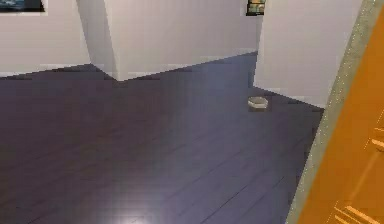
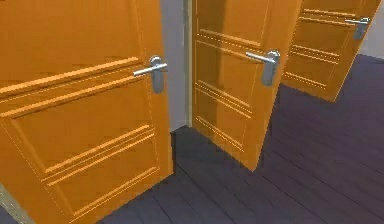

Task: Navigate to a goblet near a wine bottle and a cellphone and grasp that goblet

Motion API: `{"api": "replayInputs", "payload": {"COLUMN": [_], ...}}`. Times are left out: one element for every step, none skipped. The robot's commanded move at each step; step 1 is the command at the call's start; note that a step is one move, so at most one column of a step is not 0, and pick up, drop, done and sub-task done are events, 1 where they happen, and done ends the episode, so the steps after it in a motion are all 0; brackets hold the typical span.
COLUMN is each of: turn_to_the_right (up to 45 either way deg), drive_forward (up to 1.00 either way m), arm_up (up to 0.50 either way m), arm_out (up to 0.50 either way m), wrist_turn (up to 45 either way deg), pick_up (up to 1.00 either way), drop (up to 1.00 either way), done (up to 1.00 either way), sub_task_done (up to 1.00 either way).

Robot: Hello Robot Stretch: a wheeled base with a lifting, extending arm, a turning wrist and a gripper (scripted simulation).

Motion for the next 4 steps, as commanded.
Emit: {"api": "replayInputs", "payload": {"turn_to_the_right": [0.0, 12.0, 0.0, -3.0], "drive_forward": [1.0, 0.0, 0.2, 0.0], "arm_up": [0.0, 0.0, 0.0, 0.0], "arm_out": [0.0, 0.0, 0.0, 0.0], "wrist_turn": [0.0, 0.0, 0.0, 0.0], "pick_up": [0.0, 0.0, 0.0, 0.0], "drop": [0.0, 0.0, 0.0, 0.0], "done": [0.0, 0.0, 0.0, 0.0], "sub_task_done": [0.0, 0.0, 0.0, 0.0]}}
